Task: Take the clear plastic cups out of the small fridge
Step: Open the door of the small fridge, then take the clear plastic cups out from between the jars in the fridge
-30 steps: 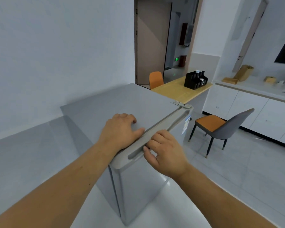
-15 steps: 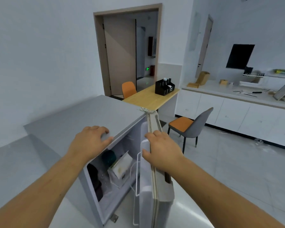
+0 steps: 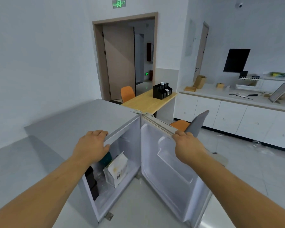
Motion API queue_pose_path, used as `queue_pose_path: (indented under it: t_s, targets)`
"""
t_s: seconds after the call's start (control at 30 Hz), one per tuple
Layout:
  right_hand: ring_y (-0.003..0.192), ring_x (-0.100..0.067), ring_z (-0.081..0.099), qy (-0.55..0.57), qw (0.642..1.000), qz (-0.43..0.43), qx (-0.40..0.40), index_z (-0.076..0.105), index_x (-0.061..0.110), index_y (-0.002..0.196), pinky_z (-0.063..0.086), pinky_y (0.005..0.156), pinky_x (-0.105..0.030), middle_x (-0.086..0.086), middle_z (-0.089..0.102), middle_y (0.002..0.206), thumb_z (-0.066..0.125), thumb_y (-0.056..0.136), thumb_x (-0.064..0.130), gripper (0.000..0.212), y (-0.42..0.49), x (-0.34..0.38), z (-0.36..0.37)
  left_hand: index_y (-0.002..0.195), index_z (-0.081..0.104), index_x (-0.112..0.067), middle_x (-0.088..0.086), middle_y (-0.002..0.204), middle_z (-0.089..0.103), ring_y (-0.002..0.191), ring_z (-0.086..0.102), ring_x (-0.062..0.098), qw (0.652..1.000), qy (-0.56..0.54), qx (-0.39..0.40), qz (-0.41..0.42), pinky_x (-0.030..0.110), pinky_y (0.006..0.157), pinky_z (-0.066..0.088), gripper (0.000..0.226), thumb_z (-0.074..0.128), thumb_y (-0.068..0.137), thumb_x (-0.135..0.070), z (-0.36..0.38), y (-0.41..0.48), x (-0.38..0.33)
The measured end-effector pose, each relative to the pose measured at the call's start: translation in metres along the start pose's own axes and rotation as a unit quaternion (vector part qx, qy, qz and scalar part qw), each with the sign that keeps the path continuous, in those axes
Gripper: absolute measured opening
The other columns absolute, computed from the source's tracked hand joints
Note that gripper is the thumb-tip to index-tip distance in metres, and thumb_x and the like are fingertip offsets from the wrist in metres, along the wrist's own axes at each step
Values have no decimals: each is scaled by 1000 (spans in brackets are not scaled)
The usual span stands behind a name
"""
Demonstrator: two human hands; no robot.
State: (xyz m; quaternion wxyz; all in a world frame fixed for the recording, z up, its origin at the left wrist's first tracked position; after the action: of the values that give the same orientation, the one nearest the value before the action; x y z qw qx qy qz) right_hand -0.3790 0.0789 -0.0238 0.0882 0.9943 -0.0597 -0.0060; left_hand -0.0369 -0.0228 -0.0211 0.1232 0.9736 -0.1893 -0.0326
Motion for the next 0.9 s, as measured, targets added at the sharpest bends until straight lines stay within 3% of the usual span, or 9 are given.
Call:
queue_pose_path:
  t_s: [0.07, 0.17, 0.3, 0.4, 0.5, 0.57, 0.73, 0.9]
  targets:
    - [124, -32, 45, -6, 1000, 7, 9, 48, 20, 141, 48, 96, -47, -4, 43, 150, 45, 86, 4, 57, -3, -17, 4, 151, 42, -23, 2, 154, 50, 133, 49, 28, 1000, 2, 8, -9, 45, 108, 46, 64, 54, 95, -50, 3, -2, -3]
    - [145, -32, 28, -12, 999, 13, 28, 31, 27, 156, 30, 116, -50, -1, 22, 167, 45, 91, 11, 68, -8, -38, 7, 154, 38, -22, 4, 159, 44, 139, 44, 29, 1000, 8, 17, -24, 47, 115, 40, 69, 54, 94, -51, 6, -6, -6]
    - [148, -32, 22, -24, 999, 2, 34, 27, 28, 157, 20, 121, -52, -1, 19, 167, 48, 93, 15, 68, -9, -53, 9, 153, 41, -20, 6, 158, 44, 139, 44, 30, 999, 0, 19, -27, 47, 115, 39, 67, 57, 94, -48, 0, -18, -17]
    - [148, -33, 26, 21, 999, 1, -28, 34, 23, 154, 19, 121, -53, -5, 34, 161, 50, 95, 22, 62, -8, -42, 4, 139, 57, -18, 4, 145, 57, 129, 53, 29, 999, -29, -32, -6, 45, 107, 46, 52, 61, 93, -41, -6, -34, -36]
    - [127, -28, 49, 81, 982, -86, -150, 57, 17, 138, 41, 107, -44, -5, 59, 137, 57, 93, 24, 45, -11, 0, -5, 116, 68, -18, 1, 117, 70, 105, 62, 24, 995, -60, -72, 31, 35, 86, 51, 33, 59, 91, -37, 8, -54, -62]
    - [111, -26, 56, 130, 969, -138, -160, 66, 17, 125, 47, 93, -39, -4, 65, 120, 60, 93, 24, 33, -12, 38, 3, 112, 68, -22, -4, 109, 69, 97, 62, 18, 995, -91, -43, 14, 31, 78, 51, 32, 56, 91, -43, 36, -67, -72]
    - [98, -19, 53, 193, 966, -170, -36, 68, 20, 113, 43, 73, -30, 1, 64, 107, 54, 98, 30, 23, 3, 121, 69, 122, 63, -27, 1, 119, 68, 97, 64, 20, 961, -229, 48, -151, 35, 79, 57, 40, 62, 89, -48, 125, -78, -56]
    - [89, -18, 59, 284, 950, -81, 99, 71, 22, 105, 39, 59, -26, 3, 65, 100, 56, 97, 35, 21, 48, 173, 153, 137, 51, -24, 2, 140, 60, 121, 60, 26, 849, -415, 55, -322, 32, 89, 52, 54, 70, 90, -41, 207, -64, -22]
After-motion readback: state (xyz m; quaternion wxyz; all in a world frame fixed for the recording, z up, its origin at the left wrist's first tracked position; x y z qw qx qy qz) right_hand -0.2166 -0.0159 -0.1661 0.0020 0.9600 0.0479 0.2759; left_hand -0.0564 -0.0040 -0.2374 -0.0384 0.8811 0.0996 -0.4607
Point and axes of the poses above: each hand's wrist, its own y-axis towards the middle knuckle, its own z-axis out of the palm, x = y × z, the point moved 5 cm from there along y, towards the middle knuckle
